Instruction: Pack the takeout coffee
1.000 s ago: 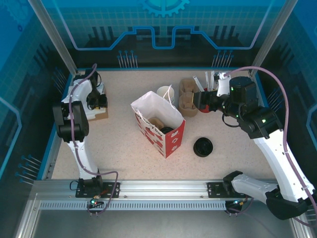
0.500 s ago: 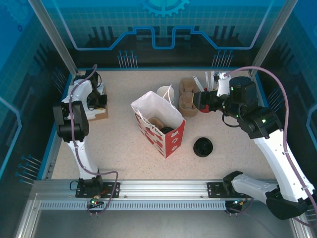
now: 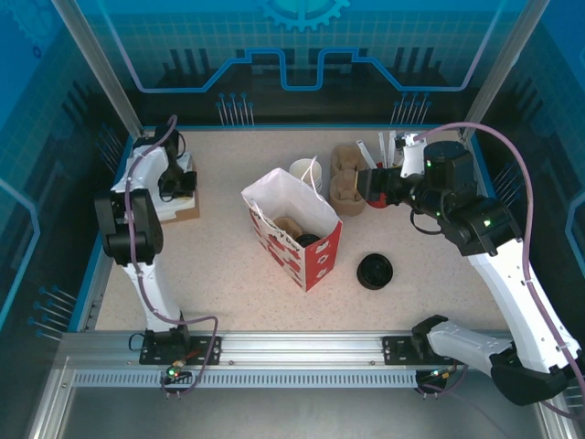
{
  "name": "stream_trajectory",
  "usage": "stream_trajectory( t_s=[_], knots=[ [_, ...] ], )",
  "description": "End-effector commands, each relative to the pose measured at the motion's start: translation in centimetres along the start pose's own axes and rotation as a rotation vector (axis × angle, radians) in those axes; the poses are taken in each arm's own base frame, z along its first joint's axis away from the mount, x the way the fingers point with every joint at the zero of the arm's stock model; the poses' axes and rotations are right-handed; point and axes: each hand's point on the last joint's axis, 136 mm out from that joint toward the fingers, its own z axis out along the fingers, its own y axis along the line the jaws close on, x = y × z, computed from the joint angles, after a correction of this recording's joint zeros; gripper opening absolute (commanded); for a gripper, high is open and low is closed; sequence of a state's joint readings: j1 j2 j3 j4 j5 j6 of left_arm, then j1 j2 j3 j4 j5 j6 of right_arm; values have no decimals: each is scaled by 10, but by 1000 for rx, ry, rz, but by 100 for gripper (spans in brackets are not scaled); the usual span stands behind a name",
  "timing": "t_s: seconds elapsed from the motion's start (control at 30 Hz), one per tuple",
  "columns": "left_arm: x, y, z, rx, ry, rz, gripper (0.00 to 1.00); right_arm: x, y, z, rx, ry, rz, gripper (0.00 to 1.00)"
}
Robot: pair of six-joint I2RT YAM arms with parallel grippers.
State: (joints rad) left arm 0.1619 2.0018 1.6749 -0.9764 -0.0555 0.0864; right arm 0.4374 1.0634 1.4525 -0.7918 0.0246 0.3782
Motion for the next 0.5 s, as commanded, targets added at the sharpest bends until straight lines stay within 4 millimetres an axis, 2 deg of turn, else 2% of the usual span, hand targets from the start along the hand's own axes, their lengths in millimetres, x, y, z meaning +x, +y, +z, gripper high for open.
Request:
stream_trajectory(
  t_s=[0.0,0.1,0.2,0.27,0.37,0.4,0.47],
  knots=[
    [-12,-1,-55,16,-115,18,0,-3,2,0,-23,-16,8,82],
    [-7,-3,-74,22,-146,20,0,-2,14,5,-92,-7,-5,82],
    [4,-6,-89,37,-163,18,0,0,16,10,-108,9,-1,82],
    [17,-10,-91,63,-157,8,0,0,16,12,-105,14,4,82],
    [36,-19,-81,114,-129,-6,0,1,15,14,-104,15,7,82],
    [42,-21,-75,128,-114,-10,2,1,15,15,-101,15,8,82],
    [50,-25,-65,154,-93,-17,23,2,14,16,-97,21,7,82]
  ],
)
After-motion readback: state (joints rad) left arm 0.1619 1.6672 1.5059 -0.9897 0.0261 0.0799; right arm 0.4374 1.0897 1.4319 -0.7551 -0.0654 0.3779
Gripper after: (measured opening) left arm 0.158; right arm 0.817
